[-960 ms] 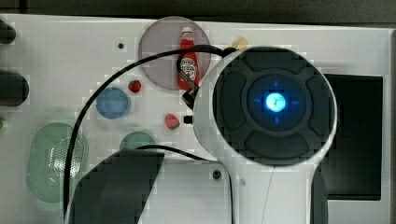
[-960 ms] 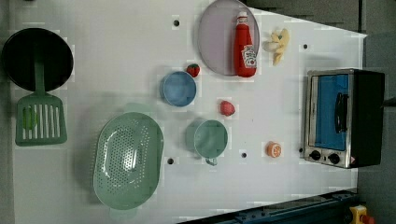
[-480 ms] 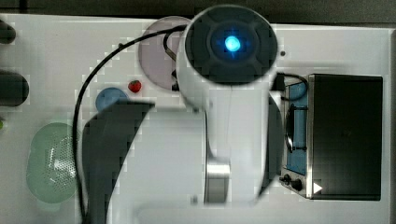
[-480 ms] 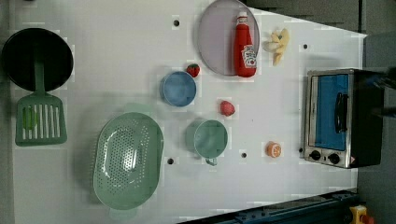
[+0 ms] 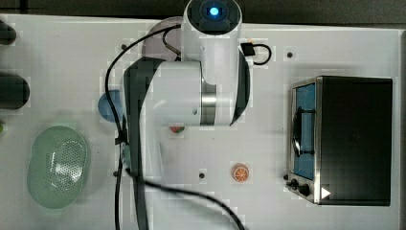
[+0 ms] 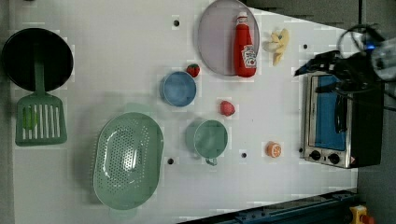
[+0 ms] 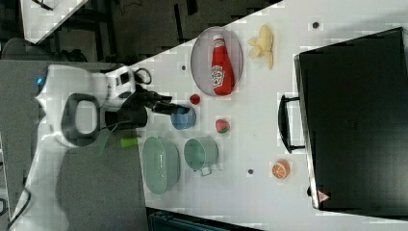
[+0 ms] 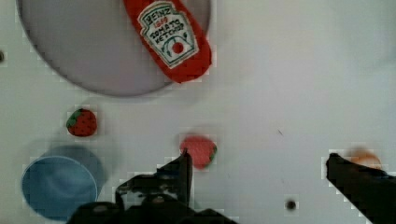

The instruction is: Pick ketchup from plate and place it on table.

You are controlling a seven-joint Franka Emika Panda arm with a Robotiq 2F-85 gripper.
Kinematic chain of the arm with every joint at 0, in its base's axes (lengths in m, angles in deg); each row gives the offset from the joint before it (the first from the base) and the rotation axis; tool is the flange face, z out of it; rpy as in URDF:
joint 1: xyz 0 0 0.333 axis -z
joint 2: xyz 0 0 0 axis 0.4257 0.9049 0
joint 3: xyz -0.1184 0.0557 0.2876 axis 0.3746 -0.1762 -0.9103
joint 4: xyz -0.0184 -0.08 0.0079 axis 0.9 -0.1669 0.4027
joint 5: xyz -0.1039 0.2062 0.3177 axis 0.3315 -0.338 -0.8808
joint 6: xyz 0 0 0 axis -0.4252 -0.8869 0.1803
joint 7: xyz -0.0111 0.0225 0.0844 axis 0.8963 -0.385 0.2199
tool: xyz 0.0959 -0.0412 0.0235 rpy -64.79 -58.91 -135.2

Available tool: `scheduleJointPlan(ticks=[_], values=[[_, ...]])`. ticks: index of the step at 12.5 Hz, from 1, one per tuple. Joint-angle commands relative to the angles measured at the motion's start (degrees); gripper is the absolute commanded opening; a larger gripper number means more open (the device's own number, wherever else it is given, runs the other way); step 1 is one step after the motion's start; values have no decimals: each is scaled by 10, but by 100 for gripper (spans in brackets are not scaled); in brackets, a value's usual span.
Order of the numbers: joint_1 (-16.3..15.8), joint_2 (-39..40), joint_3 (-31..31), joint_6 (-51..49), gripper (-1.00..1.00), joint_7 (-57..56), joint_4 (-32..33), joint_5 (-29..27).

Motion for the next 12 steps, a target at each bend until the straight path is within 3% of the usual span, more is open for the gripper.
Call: scheduleJointPlan(ticks=[1, 5, 12], values=[[-1, 14, -3, 71, 100, -131, -1, 0], [-7, 83, -3, 185, 100, -246, -2, 1], [-19, 186, -2, 297, 100, -249, -4, 5]])
